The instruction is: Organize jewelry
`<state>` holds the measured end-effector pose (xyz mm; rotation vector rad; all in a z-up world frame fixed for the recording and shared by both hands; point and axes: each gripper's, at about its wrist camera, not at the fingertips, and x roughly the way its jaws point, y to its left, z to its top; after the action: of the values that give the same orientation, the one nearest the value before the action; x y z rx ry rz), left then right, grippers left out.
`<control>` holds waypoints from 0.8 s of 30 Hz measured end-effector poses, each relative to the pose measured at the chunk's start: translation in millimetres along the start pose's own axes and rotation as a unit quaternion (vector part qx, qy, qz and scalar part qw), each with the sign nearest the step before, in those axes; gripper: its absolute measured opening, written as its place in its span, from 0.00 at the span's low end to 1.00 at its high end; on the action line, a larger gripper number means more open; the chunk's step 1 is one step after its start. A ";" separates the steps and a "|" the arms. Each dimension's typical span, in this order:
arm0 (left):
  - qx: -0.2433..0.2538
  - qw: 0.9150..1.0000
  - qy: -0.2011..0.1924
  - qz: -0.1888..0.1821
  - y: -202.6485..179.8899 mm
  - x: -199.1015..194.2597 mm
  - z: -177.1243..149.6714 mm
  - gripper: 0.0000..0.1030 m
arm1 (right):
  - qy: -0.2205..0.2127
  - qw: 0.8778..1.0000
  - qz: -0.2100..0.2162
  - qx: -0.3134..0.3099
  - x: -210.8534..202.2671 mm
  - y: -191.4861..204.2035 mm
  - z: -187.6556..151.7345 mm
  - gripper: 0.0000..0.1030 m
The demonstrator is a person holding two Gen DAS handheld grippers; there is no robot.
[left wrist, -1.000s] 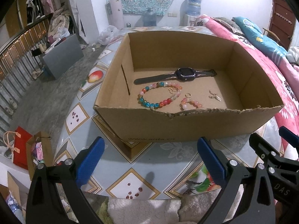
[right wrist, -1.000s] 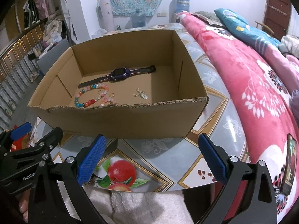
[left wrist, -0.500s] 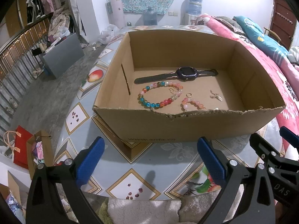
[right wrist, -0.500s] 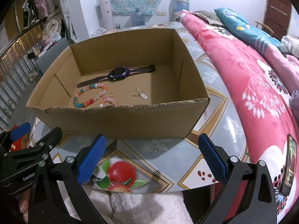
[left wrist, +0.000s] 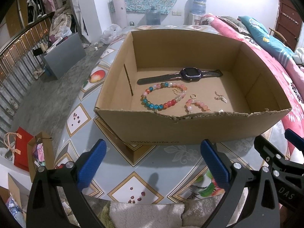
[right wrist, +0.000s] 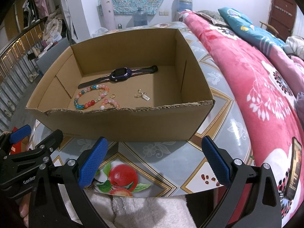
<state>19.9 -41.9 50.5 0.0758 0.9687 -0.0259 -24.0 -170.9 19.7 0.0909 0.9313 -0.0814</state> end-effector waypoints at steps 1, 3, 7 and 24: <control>0.000 1.000 0.000 0.000 -0.5 -0.3 0.3 0.94 | 0.000 1.000 0.000 0.000 0.0 -0.1 -0.2 0.92; 0.000 1.000 0.000 0.000 0.0 0.0 0.0 0.94 | 0.000 1.000 -0.001 0.000 -0.2 -0.2 -0.4 0.92; 0.000 1.000 0.001 0.000 -0.5 -0.5 0.5 0.94 | 0.001 1.000 0.000 0.000 0.5 -0.2 0.3 0.92; -0.001 1.000 0.002 0.000 1.0 0.4 -0.4 0.94 | 0.001 1.000 -0.001 -0.001 1.5 -1.2 0.5 0.92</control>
<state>19.8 -40.9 50.0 0.0741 0.9719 -0.0249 -22.9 -172.2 18.7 0.0879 0.9343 -0.0827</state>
